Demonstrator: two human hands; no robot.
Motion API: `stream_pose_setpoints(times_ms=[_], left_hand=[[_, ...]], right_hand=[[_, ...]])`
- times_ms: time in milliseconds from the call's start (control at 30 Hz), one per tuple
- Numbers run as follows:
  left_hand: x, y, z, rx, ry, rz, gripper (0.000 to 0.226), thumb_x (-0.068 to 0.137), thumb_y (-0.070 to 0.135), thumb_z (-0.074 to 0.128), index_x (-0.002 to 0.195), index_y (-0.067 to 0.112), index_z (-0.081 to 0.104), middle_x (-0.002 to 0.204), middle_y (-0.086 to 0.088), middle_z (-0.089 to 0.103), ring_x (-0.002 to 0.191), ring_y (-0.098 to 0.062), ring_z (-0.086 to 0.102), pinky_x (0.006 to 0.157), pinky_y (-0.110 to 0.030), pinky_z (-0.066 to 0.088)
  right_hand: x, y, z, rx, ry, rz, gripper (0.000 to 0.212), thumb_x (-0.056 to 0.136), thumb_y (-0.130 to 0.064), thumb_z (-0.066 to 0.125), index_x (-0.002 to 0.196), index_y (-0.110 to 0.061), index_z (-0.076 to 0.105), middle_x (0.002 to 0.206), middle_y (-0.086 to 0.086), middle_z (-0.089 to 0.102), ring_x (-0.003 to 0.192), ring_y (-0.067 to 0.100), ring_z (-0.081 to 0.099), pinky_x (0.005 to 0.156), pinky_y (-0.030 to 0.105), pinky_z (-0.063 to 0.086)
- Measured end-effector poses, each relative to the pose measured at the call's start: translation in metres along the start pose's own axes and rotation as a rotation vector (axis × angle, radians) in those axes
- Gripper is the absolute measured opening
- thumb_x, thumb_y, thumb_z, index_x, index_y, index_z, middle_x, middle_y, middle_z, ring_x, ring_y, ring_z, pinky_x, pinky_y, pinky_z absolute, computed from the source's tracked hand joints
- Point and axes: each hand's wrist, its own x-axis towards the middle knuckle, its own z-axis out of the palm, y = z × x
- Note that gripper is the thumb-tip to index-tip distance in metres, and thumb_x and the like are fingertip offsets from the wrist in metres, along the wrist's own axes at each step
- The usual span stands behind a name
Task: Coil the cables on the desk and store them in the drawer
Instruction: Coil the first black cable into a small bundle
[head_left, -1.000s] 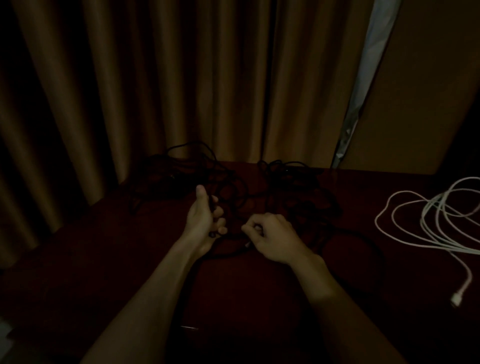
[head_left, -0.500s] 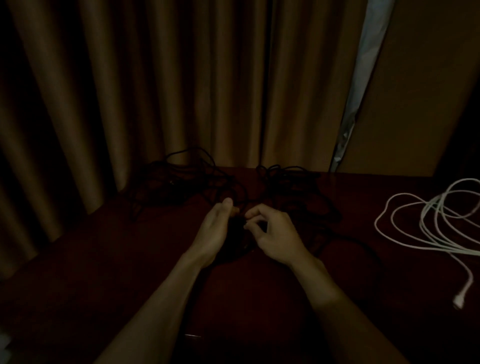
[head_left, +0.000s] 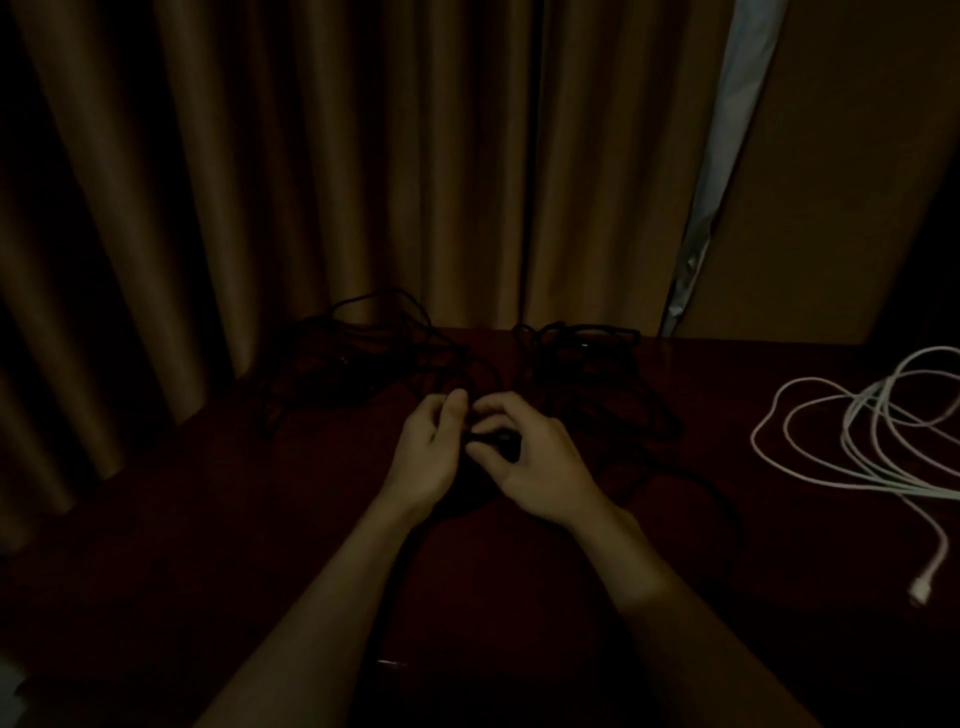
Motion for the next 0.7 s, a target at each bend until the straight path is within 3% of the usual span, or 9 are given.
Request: stream_pose_setpoints(times_ms=[100, 200, 267, 333, 367, 433, 467, 533, 700], left_hand=[[0.001, 0.000, -0.002, -0.094, 0.107, -0.042, 0.036, 0.106, 0.051, 0.042, 0.102, 0.022, 0.063, 0.089, 0.000, 0.067, 0.076, -0.010, 0.064, 0.064, -0.024, 0.047], [0.001, -0.001, -0.003, -0.127, 0.130, -0.063, 0.038, 0.104, 0.056, 0.043, 0.102, 0.023, 0.063, 0.090, -0.001, 0.067, 0.076, -0.011, 0.062, 0.063, -0.025, 0.045], [0.001, 0.002, -0.003, -0.165, 0.144, -0.090, 0.038, 0.104, 0.055, 0.042, 0.103, 0.023, 0.063, 0.089, 0.001, 0.067, 0.072, -0.009, 0.062, 0.059, -0.023, 0.046], [-0.001, 0.004, -0.004, -0.183, 0.110, -0.092, 0.036, 0.105, 0.053, 0.043, 0.105, 0.023, 0.062, 0.090, 0.004, 0.067, 0.067, 0.000, 0.064, 0.055, -0.016, 0.047], [-0.003, 0.005, -0.003, -0.135, 0.053, -0.064, 0.035, 0.105, 0.053, 0.043, 0.107, 0.024, 0.063, 0.093, 0.006, 0.068, 0.069, 0.002, 0.066, 0.058, -0.013, 0.048], [-0.010, 0.008, -0.001, -0.023, -0.080, -0.007, 0.040, 0.100, 0.057, 0.046, 0.112, 0.024, 0.063, 0.097, 0.006, 0.072, 0.079, 0.002, 0.070, 0.066, -0.014, 0.051], [-0.012, 0.008, 0.001, 0.006, -0.121, 0.009, 0.042, 0.097, 0.059, 0.048, 0.114, 0.024, 0.063, 0.100, 0.006, 0.072, 0.084, 0.000, 0.071, 0.070, -0.016, 0.052], [-0.014, 0.011, 0.002, -0.002, -0.158, 0.029, 0.044, 0.093, 0.059, 0.051, 0.115, 0.023, 0.062, 0.105, 0.006, 0.071, 0.092, -0.001, 0.070, 0.075, -0.019, 0.054], [-0.012, 0.011, 0.001, -0.044, -0.177, -0.010, 0.045, 0.092, 0.061, 0.053, 0.116, 0.024, 0.061, 0.111, 0.008, 0.068, 0.098, 0.005, 0.066, 0.085, -0.017, 0.051]], right_hand=[[-0.002, 0.014, -0.008, -0.140, -0.022, -0.004, 0.039, 0.093, -0.023, 0.076, 0.129, -0.021, 0.062, 0.115, -0.008, 0.054, 0.095, 0.006, 0.060, 0.082, 0.016, 0.051], [-0.004, 0.028, -0.021, -0.314, -0.112, -0.010, 0.020, 0.099, -0.031, 0.067, 0.113, -0.018, 0.071, 0.107, -0.005, 0.065, 0.101, 0.012, 0.059, 0.096, 0.035, 0.050], [-0.004, 0.034, -0.025, -0.432, -0.108, -0.019, 0.026, 0.102, -0.039, 0.061, 0.110, -0.019, 0.074, 0.110, -0.005, 0.070, 0.114, 0.013, 0.057, 0.115, 0.045, 0.036], [-0.005, 0.034, -0.029, -0.502, -0.051, -0.004, 0.031, 0.104, -0.043, 0.056, 0.113, -0.020, 0.075, 0.116, -0.006, 0.070, 0.122, 0.011, 0.055, 0.122, 0.043, 0.016], [-0.006, 0.034, -0.029, -0.497, 0.002, -0.026, 0.032, 0.105, -0.042, 0.054, 0.112, -0.021, 0.075, 0.112, -0.006, 0.072, 0.117, 0.012, 0.058, 0.120, 0.040, 0.018], [-0.007, 0.029, -0.024, -0.426, 0.118, -0.091, 0.034, 0.106, -0.043, 0.050, 0.103, -0.020, 0.075, 0.092, -0.008, 0.072, 0.089, 0.010, 0.064, 0.103, 0.030, 0.036], [-0.006, 0.026, -0.020, -0.361, 0.153, -0.105, 0.037, 0.106, -0.045, 0.048, 0.096, -0.020, 0.073, 0.080, -0.010, 0.068, 0.073, 0.006, 0.061, 0.086, 0.025, 0.043], [-0.005, 0.020, -0.012, -0.248, 0.181, -0.102, 0.043, 0.105, -0.050, 0.043, 0.092, -0.019, 0.070, 0.068, -0.011, 0.061, 0.057, 0.005, 0.056, 0.056, 0.020, 0.040], [-0.001, 0.011, 0.004, -0.131, 0.169, -0.110, 0.039, 0.108, -0.042, 0.042, 0.107, -0.015, 0.071, 0.072, -0.007, 0.066, 0.057, 0.009, 0.060, 0.049, 0.017, 0.041]])
